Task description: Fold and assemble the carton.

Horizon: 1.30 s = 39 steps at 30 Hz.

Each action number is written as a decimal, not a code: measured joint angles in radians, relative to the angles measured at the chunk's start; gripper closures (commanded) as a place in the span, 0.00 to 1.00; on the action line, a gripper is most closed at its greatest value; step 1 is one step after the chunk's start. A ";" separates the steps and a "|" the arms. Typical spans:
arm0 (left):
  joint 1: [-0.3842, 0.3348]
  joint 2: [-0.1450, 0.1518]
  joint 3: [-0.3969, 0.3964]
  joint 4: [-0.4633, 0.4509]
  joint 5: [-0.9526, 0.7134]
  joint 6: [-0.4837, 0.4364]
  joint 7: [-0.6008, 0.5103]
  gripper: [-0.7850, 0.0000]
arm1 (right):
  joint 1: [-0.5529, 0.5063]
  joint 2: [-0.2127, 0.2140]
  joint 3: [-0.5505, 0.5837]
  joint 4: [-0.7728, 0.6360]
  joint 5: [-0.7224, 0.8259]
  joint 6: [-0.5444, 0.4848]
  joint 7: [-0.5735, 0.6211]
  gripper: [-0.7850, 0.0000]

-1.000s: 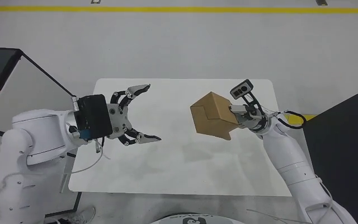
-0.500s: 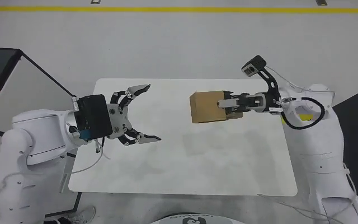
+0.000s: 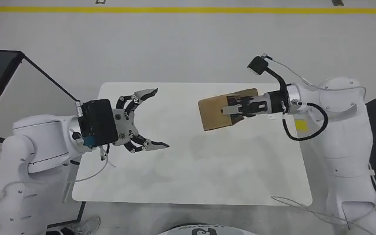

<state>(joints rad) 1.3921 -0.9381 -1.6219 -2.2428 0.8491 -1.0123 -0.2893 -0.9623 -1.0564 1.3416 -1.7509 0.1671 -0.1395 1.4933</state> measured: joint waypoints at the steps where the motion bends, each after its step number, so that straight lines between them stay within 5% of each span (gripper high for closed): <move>1: 0.000 0.000 0.000 0.000 0.000 0.000 0.000 0.00 | 0.016 0.002 -0.013 -0.012 -0.043 -0.013 0.010 1.00; 7: 0.000 0.000 0.000 0.000 0.000 0.000 0.000 0.00 | 0.166 0.015 -0.184 -0.018 -0.343 -0.129 0.043 1.00; 13: 0.000 0.000 0.000 0.000 0.000 0.000 0.000 0.00 | 0.279 0.032 -0.342 -0.008 -0.416 -0.146 0.041 1.00; 28: 0.000 0.000 0.000 0.000 0.000 0.000 0.000 0.00 | 0.274 0.034 -0.353 -0.023 -0.438 -0.152 0.034 1.00; 39: 0.000 0.000 0.000 0.000 0.000 0.000 0.000 0.00 | 0.335 0.064 -0.559 -0.128 -0.692 -0.145 0.043 1.00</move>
<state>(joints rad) 1.3921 -0.9381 -1.6219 -2.2428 0.8492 -1.0123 -0.2893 -0.6274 -0.9927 0.7829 -1.8787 -0.5249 -0.2843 1.5359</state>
